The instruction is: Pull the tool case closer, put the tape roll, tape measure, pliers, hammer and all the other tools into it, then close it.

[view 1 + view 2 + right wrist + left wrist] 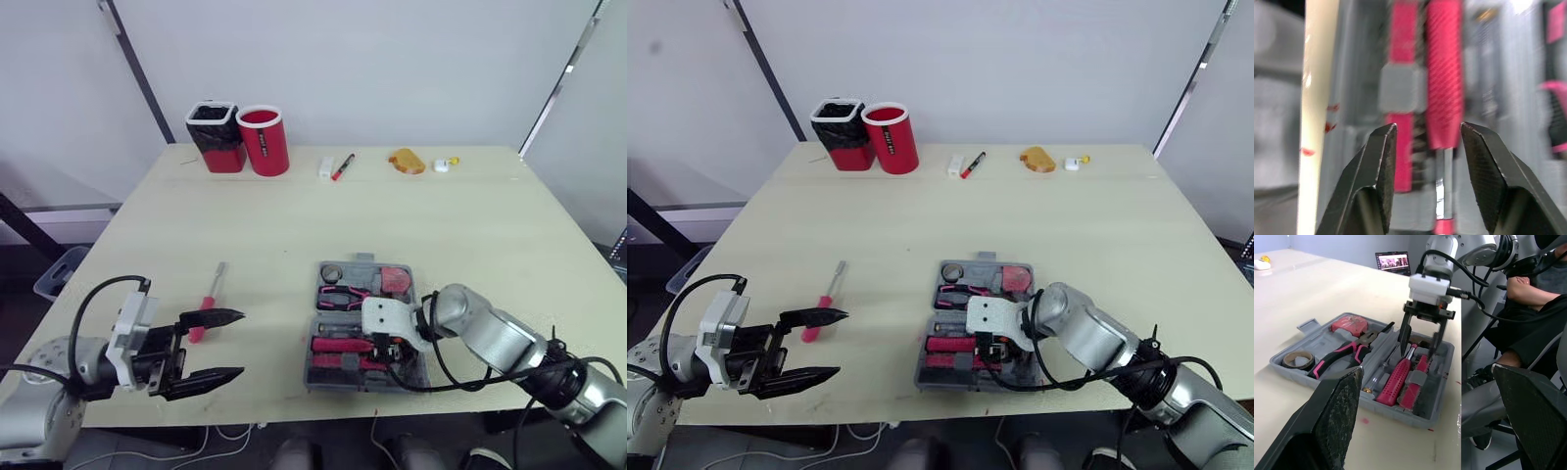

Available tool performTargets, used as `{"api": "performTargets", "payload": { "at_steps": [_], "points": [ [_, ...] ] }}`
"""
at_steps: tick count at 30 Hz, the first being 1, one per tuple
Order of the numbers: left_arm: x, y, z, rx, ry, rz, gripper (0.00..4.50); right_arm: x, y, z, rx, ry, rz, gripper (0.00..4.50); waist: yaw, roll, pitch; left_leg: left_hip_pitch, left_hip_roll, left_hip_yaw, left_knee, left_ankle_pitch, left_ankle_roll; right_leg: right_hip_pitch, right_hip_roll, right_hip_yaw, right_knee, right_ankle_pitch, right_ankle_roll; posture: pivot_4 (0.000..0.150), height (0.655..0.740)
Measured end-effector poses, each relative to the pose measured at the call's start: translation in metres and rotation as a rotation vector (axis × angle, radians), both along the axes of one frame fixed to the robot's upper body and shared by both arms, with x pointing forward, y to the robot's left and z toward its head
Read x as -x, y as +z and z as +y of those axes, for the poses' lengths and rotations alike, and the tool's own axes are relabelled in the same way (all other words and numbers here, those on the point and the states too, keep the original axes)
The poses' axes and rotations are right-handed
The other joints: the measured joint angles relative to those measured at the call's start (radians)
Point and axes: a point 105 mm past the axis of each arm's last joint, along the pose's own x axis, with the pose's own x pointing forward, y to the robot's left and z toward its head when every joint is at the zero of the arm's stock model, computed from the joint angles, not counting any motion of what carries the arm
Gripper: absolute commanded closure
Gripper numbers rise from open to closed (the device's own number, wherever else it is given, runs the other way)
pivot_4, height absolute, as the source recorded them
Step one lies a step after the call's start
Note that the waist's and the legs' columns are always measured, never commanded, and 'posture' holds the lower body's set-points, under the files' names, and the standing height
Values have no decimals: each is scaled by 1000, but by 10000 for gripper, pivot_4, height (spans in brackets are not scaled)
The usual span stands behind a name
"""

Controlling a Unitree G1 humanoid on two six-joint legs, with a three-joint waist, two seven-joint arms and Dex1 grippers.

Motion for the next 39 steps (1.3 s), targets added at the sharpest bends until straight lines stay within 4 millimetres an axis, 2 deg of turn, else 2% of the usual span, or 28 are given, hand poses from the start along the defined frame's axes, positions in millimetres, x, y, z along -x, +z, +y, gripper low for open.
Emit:
{"api": "performTargets", "payload": {
  "at_steps": [5, 6, 7, 8, 9, 10, 11, 16, 22, 28, 31, 36, 39],
  "points": [
    [0, -1, -1, 10, 9, 7, 0, 2, 18, 3, -335, -61, 69, 22288, -2, -1, 0, 0, 0, 0, 0, 0, 0, 1, 1, -1, 0, 0, 0, 1500, 7400],
    [0, 0, -4, 14, 6, 1, 0, 0, 21, 3, -444, -86, 87, 27465, -3, -1, 0, 0, 0, 0, 0, 0, 0, 1, 1, 0, 0, 0, 0, 1500, 7400],
    [0, 1, -5, 17, 4, -2, 0, -2, 19, 0, -469, -103, 84, 30266, -3, 0, 0, 0, 0, 0, 0, 0, 0, 1, 1, 0, 0, 0, 0, 1500, 7400],
    [0, 1, -6, 21, 3, -2, 0, -5, 12, -6, -483, -131, 82, 37532, -3, 0, 0, 0, 0, 0, 0, 0, 0, 1, 1, 0, 0, 0, 0, 1500, 7400],
    [0, 1, -6, 22, 3, -2, 0, -6, 9, -8, -486, -142, 84, 38978, -3, -1, 0, 1, -1, 0, 0, 0, 0, 1, 1, 0, 0, 0, 0, 1500, 7400],
    [0, 0, -6, 25, 4, -2, 0, -7, 3, -9, -492, -154, 86, 43697, -3, -1, 0, 1, -1, 0, 0, 0, 0, 1, 1, 0, 0, 0, 0, 1500, 7400],
    [0, 0, -6, 28, 4, -1, 0, -6, -8, -10, -505, -172, 103, 44434, -3, 0, 0, 1, -1, 0, 0, 0, 0, 1, 1, 0, 0, 0, 0, 1500, 7400],
    [-1, 1, -7, 29, 4, -6, 0, -6, -22, -8, -499, -171, 81, 44434, -4, 0, 0, 1, -1, 1, 0, 0, 0, 1, 2, 1, 1, 0, 0, 1500, 7400],
    [-2, -3, -7, 39, 23, -2, 0, -2, -48, -9, -409, -140, 55, 44434, -3, 0, 0, 1, -1, 1, 0, 0, 0, 1, 1, 1, 1, 0, 0, 1500, 7400],
    [-5, -9, -8, 36, 30, 13, 0, -3, -57, -6, -347, -85, 15, 44434, -5, 0, -2, 8, 0, 2, 0, 0, 0, 5, 2, 2, 1, 0, 0, 1500, 7400],
    [-6, -14, -10, 29, 40, 20, 0, -1, -61, -5, -348, -97, 30, 44434, -5, -3, -4, 16, 1, 3, -3, 0, 0, 11, 2, 3, 1, -1, -1, 1500, 7400],
    [-11, -29, -7, 74, 184, 48, 0, -1, -53, -11, -458, -204, 41, 44434, -4, -4, -4, 14, 3, 4, -3, 0, 0, 10, 1, 4, 1, -1, -1, 1500, 7400],
    [-10, -44, 0, 127, 344, 98, 0, -10, -31, -29, -553, -332, -7, 44434, -3, 0, -1, 12, 2, 4, -4, 0, 0, 9, -1, 4, 0, -1, -1, 1500, 7400]
  ]
}}
